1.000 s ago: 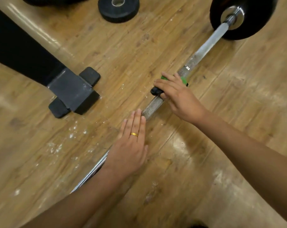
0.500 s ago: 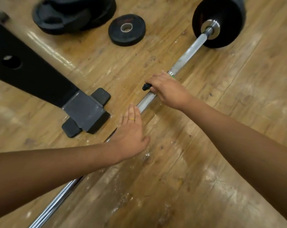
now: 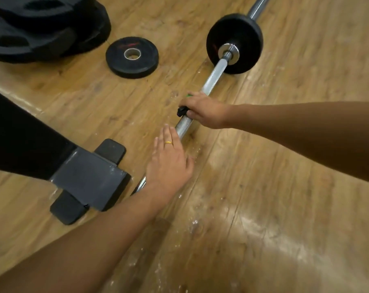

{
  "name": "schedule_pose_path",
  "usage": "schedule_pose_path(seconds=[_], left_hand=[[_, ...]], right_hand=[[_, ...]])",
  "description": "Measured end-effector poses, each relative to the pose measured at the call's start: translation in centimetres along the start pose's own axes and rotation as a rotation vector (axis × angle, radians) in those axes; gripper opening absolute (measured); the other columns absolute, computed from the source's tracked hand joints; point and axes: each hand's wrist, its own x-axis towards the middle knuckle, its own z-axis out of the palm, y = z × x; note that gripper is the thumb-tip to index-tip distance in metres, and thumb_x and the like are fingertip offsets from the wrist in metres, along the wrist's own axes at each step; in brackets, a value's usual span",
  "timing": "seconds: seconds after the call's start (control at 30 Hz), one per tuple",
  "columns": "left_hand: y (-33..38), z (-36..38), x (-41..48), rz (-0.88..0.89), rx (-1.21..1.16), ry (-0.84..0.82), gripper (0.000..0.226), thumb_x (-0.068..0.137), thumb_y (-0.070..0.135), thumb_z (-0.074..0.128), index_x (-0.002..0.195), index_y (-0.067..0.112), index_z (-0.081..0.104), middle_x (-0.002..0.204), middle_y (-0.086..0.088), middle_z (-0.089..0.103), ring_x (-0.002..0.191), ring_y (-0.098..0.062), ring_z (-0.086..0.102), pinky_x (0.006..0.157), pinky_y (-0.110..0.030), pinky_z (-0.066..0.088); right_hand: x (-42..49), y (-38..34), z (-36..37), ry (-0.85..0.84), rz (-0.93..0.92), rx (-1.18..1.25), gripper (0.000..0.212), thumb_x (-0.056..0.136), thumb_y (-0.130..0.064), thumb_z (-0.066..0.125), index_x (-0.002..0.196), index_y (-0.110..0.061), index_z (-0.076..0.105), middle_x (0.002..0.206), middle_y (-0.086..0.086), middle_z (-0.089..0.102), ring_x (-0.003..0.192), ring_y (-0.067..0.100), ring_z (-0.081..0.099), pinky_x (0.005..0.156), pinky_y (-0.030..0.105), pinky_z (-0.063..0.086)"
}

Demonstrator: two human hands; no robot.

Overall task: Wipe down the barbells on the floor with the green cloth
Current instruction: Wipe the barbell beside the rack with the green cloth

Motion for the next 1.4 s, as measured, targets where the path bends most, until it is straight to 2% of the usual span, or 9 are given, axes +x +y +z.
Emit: schedule_pose_path(seconds=[0.07,0.23,0.5,0.67,0.83,0.97,1.13,1.3,1.4], left_hand=[[0.2,0.0,-0.2,0.020,0.008,-0.006,0.088,0.100,0.047,0.042,0.158,-0.005,0.001,0.166,-0.025,0.004,0.156,-0.033,0.008,0.125,-0.041,0.010],[1.9,-0.3,0.1,0.039,0.029,-0.030,0.088,0.099,0.044,0.043,0.156,-0.008,0.000,0.165,-0.028,0.003,0.155,-0.037,0.006,0.125,-0.047,0.011],[4.3,1.1,2.3,0.100,0.080,0.004,0.084,0.100,0.040,0.041,0.157,-0.006,0.000,0.166,-0.027,-0.003,0.155,-0.036,-0.003,0.125,-0.048,0.004],[5.4,2.1,1.9,0.071,0.084,0.037,0.083,0.099,0.037,0.037,0.157,-0.006,-0.003,0.165,-0.027,-0.008,0.155,-0.036,-0.007,0.127,-0.049,0.002],[6.6,2.3,1.1,0.108,0.172,0.023,0.087,0.096,0.042,0.035,0.156,-0.008,-0.005,0.164,-0.030,-0.013,0.154,-0.040,-0.014,0.126,-0.050,-0.001],[7.6,2.6,0.8,0.080,0.230,0.049,0.089,0.094,0.042,0.038,0.157,-0.008,0.001,0.164,-0.030,-0.011,0.154,-0.040,-0.011,0.126,-0.051,0.005],[9.3,2.8,0.3,0.041,0.256,0.011,0.088,0.096,0.046,0.039,0.156,-0.009,0.007,0.164,-0.030,-0.005,0.155,-0.039,-0.003,0.125,-0.053,0.009],[11.2,3.1,0.9,-0.028,0.225,0.078,0.084,0.096,0.050,0.028,0.155,-0.009,0.019,0.164,-0.028,0.011,0.155,-0.038,0.009,0.124,-0.056,0.014],[12.7,3.4,2.4,-0.071,0.215,0.082,0.084,0.097,0.051,0.022,0.156,-0.009,0.015,0.165,-0.028,0.008,0.155,-0.038,0.004,0.125,-0.053,0.010]], right_hand=[[-0.5,-0.4,0.2,-0.019,0.046,0.012,0.033,0.105,-0.016,0.042,0.137,-0.011,0.050,0.140,0.011,0.052,0.148,0.032,0.024,0.118,0.044,0.024],[-1.8,-1.3,2.6,0.204,0.140,0.048,0.040,0.105,-0.006,0.040,0.145,-0.004,0.046,0.154,0.008,0.042,0.153,0.030,0.012,0.123,0.038,0.012],[-3.4,2.9,1.8,0.095,-0.102,-0.061,0.045,0.106,-0.016,0.042,0.150,-0.008,0.038,0.154,0.006,0.042,0.153,0.029,0.012,0.124,0.040,0.014],[-3.9,5.2,-1.2,-0.136,-0.288,-0.327,0.056,0.107,-0.024,0.036,0.158,-0.009,0.019,0.164,0.007,0.025,0.155,0.029,0.005,0.124,0.039,0.013],[-4.8,6.5,-1.2,-0.071,-0.417,-0.473,0.058,0.105,-0.006,0.035,0.159,-0.005,0.014,0.163,0.012,0.025,0.154,0.034,0.008,0.123,0.039,0.015],[-6.1,7.2,0.4,0.023,-0.443,-0.470,0.056,0.104,-0.007,0.036,0.157,-0.002,0.018,0.161,0.018,0.028,0.152,0.039,0.013,0.125,0.045,0.012],[-7.4,8.2,2.3,0.206,-0.418,-0.151,0.048,0.106,-0.025,0.047,0.149,-0.005,0.042,0.152,0.012,0.045,0.148,0.034,0.028,0.124,0.041,0.017],[-7.0,10.7,3.4,0.284,-0.474,-0.113,0.044,0.103,-0.014,0.050,0.145,-0.003,0.047,0.147,0.014,0.050,0.144,0.034,0.036,0.122,0.042,0.022],[-6.0,14.0,1.2,0.336,-0.341,-0.047,0.045,0.097,-0.005,0.055,0.141,0.000,0.051,0.142,0.016,0.055,0.141,0.035,0.039,0.121,0.041,0.024]])
